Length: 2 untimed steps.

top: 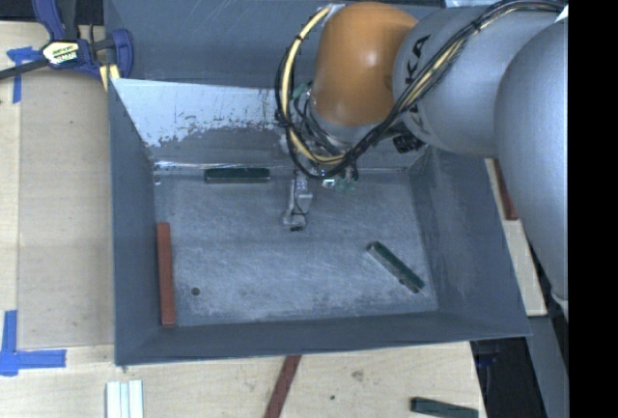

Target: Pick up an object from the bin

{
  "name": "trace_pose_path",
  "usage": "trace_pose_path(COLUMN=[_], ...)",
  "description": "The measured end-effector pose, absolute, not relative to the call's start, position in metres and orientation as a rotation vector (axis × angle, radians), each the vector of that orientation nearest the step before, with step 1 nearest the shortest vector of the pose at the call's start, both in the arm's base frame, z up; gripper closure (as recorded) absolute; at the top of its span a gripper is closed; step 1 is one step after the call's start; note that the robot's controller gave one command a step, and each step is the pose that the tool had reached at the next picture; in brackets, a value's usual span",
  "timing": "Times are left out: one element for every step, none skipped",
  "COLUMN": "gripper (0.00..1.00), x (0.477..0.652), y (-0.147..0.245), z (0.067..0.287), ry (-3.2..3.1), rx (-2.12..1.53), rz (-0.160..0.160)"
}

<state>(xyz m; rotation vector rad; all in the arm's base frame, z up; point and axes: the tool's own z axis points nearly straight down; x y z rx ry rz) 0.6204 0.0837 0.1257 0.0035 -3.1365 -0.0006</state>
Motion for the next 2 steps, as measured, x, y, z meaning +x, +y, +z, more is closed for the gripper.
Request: trace_pose_path(gripper=[0.00, 0.00], x=[0.622, 0.628], y=[0.083, 0.131], z=[0.131, 0.078], ry=[-3.145, -3.146], rx=[0.001, 0.099], rz=[-0.002, 0.000])
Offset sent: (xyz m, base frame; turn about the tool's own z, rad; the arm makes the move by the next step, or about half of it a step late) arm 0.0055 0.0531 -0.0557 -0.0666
